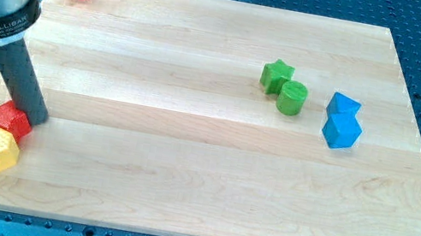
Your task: Move the red circle into the heart
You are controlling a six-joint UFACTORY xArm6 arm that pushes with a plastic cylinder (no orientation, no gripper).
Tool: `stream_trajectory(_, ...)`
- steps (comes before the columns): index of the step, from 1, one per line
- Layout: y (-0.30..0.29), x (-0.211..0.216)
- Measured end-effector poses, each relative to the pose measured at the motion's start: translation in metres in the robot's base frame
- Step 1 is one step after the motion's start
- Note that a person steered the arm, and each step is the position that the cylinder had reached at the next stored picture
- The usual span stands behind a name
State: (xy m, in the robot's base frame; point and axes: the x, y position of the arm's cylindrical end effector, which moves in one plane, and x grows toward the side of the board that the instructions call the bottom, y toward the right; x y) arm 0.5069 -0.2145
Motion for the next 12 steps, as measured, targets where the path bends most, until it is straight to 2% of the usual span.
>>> stream_trajectory(1,0.03,-0.057)
stream_trajectory(2,0.056,-0.147)
stream_trajectory(3,0.053,-0.222)
stream_trajectory(5,-0.004,-0.306)
stream_trajectory(6,-0.035,-0.315)
stream_trajectory(7,-0.044,-0.279)
stream_trajectory(8,-0.044,-0.191)
stream_trajectory(9,-0.035,-0.128)
stream_trajectory(10,-0.038,-0.161)
stream_trajectory(11,-0.01,-0.185)
stream_trajectory(12,0.021,-0.16)
